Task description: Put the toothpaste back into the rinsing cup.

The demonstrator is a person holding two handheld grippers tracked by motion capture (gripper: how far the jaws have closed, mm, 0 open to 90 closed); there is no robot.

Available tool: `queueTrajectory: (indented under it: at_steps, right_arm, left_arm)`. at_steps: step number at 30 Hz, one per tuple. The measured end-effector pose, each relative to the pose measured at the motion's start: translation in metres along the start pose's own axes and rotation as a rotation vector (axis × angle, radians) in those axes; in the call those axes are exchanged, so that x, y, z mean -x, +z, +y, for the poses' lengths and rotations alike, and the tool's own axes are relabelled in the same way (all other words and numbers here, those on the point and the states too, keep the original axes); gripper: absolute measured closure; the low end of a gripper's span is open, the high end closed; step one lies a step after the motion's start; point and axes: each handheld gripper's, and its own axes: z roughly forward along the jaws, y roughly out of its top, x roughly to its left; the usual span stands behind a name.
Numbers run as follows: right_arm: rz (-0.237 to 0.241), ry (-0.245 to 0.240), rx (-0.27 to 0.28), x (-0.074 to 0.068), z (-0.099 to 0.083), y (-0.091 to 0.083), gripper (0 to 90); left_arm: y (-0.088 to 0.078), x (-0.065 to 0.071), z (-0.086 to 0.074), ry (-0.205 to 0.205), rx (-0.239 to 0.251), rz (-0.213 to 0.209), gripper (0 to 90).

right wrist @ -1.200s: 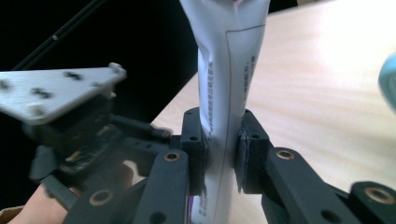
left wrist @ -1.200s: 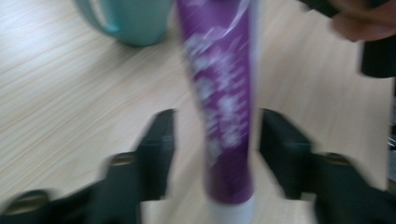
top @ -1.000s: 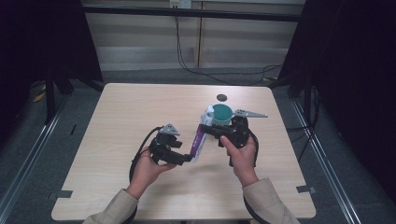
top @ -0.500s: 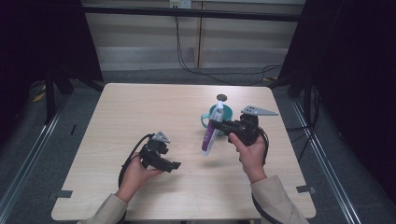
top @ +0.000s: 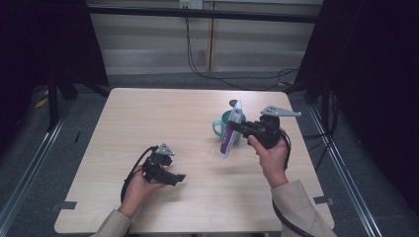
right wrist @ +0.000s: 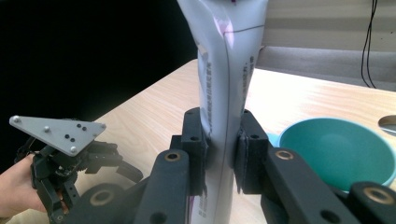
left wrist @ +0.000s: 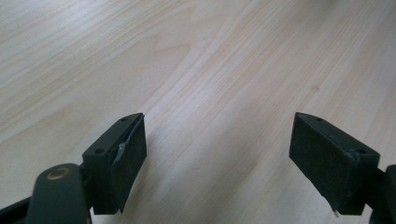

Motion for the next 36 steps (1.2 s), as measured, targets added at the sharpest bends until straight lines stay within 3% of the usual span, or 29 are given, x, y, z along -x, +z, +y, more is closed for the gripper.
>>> queueTrajectory:
  at_steps: [12,19,36]
  right_arm:
    - [-0.025,-0.045,0.003,0.003,0.017,-0.003,76.6]
    - [-0.036,-0.062,0.012,0.003,0.030,-0.006,76.6]
    - [-0.056,-0.077,0.039,0.008,0.050,-0.007,76.6]
  left_arm:
    - [0.005,-0.001,-0.011,0.040,0.010,0.032,16.5]
    - [0.006,0.002,-0.017,0.100,0.043,0.052,15.6]
    - [0.006,-0.003,-0.027,0.122,0.111,0.036,14.8]
